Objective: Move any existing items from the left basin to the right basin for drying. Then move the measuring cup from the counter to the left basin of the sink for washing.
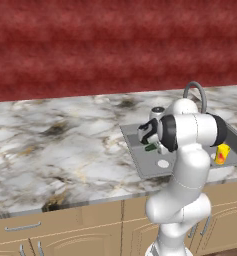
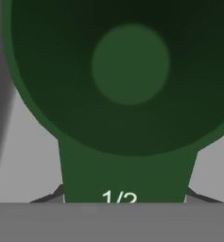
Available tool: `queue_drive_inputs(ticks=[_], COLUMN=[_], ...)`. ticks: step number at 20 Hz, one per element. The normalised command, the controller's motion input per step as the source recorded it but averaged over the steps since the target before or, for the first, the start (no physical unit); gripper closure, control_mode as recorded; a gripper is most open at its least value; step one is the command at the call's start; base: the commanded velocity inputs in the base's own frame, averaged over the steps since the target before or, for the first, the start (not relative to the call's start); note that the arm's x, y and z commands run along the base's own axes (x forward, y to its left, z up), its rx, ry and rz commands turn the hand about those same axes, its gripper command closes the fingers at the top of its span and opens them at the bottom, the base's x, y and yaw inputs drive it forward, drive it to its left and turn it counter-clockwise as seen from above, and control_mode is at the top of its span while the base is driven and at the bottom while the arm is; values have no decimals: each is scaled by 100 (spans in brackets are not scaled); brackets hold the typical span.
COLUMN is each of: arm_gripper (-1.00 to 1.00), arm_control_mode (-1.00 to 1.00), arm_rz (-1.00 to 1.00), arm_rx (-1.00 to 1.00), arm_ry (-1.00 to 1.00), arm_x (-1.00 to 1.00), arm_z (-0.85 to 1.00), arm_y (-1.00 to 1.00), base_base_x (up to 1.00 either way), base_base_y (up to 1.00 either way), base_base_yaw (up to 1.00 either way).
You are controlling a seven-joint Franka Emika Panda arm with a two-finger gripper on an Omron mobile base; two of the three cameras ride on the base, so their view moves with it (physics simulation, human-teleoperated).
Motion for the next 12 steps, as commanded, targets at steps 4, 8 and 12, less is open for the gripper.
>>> queue_drive_inputs(ticks=[4, 8, 12], arm_gripper=[100, 100, 100], arm_control_mode=[-100, -100, -100], arm_rz=[-4, -3, 0], arm_rx=[0, 0, 1], arm_ry=[0, 0, 0], arm_x=[0, 0, 0], arm_z=[-22, -28, -22], arm_y=[-23, -21, -22], base_base_x=[0, 0, 0], base_base_y=[0, 0, 0], base_base_yaw=[0, 0, 0])
